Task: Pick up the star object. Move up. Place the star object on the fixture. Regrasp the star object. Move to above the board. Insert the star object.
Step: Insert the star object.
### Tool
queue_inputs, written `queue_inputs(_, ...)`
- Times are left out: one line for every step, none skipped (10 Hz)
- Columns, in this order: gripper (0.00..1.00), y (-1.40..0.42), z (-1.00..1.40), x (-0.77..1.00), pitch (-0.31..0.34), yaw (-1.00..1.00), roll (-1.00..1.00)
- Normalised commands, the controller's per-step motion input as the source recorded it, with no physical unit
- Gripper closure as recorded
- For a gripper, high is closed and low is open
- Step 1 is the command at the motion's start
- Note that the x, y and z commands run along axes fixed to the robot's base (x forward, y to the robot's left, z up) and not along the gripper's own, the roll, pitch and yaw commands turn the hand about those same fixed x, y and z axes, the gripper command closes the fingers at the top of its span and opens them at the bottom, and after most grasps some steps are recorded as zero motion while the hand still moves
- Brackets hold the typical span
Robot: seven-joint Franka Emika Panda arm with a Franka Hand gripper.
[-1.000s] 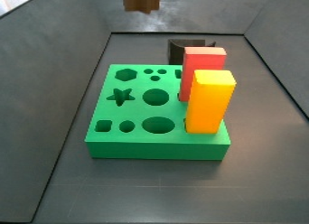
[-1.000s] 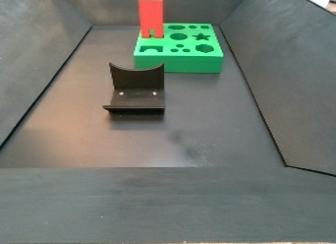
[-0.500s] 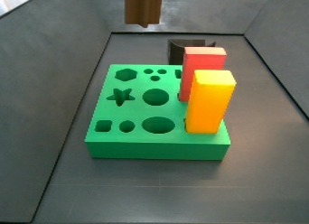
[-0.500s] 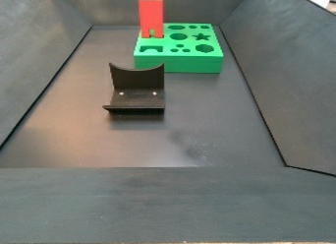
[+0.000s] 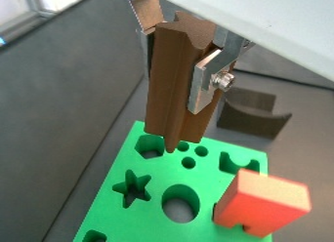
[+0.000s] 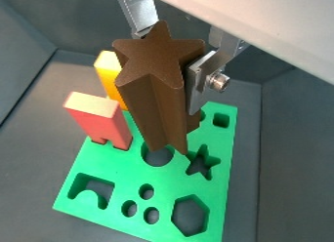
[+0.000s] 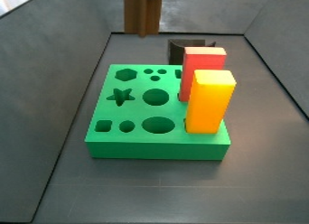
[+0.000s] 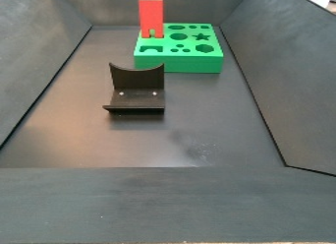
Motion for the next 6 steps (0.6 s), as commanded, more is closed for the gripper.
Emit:
queue_inputs(1.00, 0.00, -0.28, -0.13, -0.220, -0.49, 0.00)
queue_inputs(1.00, 0.01, -0.17, -0.02, -0.213, -0.44, -0.08)
queue_inputs(1.00, 0.00, -0.23, -0.10, -0.234, -0.44, -0.08)
queue_inputs(1.00, 0.00, -0.31, -0.19, -0.264, -0.45, -0.04)
queue_inputs(1.00, 0.05, -0.38, -0.29, -0.271, -0.50, 0.00)
queue_inputs(1.00, 0.08, -0.36, -0.31, -0.244, -0.52, 0.04)
